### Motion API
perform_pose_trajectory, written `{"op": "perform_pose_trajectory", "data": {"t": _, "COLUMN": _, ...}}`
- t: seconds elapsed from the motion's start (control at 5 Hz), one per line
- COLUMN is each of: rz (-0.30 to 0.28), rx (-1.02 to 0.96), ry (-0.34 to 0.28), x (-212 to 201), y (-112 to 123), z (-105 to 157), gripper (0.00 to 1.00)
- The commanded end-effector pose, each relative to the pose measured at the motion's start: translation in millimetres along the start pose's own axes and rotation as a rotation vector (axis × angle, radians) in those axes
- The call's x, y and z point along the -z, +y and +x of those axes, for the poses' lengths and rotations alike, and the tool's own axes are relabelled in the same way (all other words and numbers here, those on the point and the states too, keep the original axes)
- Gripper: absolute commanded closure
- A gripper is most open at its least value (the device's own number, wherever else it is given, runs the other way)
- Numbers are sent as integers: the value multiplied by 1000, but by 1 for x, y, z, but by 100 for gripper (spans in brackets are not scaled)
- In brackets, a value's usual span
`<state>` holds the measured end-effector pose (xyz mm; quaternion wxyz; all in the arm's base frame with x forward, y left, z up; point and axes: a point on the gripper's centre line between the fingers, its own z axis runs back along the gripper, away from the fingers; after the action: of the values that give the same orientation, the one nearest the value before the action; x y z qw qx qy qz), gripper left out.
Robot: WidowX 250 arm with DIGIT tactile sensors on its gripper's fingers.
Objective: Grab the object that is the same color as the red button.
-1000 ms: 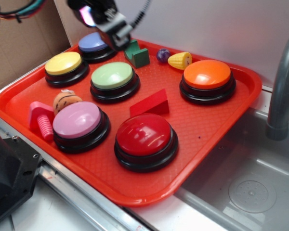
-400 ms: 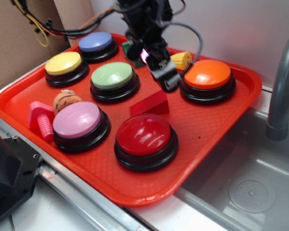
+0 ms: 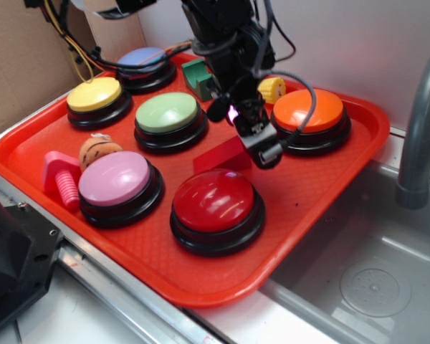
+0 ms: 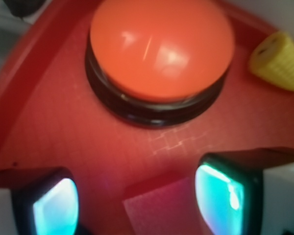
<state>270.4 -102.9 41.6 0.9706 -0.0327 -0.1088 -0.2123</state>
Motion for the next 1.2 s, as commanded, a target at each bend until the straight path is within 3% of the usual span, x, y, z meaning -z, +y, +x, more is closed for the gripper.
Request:
{"op": "perform_pose_trajectory", "data": {"t": 0.0, "rz": 0, "rx": -10, "ry": -14, "x": 6, "y": 1, "z": 7, "gripper": 0}}
{"op": "perform_pose_trajectory", "data": {"t": 0.4, "rz": -21, "rx": -33, "ry": -11, "x": 10, "y": 5, "z": 1, "gripper": 0}}
{"op": "perform_pose_trajectory", "data": {"t": 0.6, "rz": -48, "rx": -29, "ry": -17, "x": 9, "y": 5, "z": -1, "gripper": 13}}
{"op": "perform_pose_trajectory", "data": {"t": 0.8, "rz": -57, "rx": -32, "ry": -17, "x": 9, "y": 4, "z": -2, "gripper": 100}}
{"op": "perform_pose_trajectory", "data": {"t": 1.0, "rz": -62, "rx": -40, "ry": -13, "x": 10, "y": 6, "z": -2, "gripper": 100}}
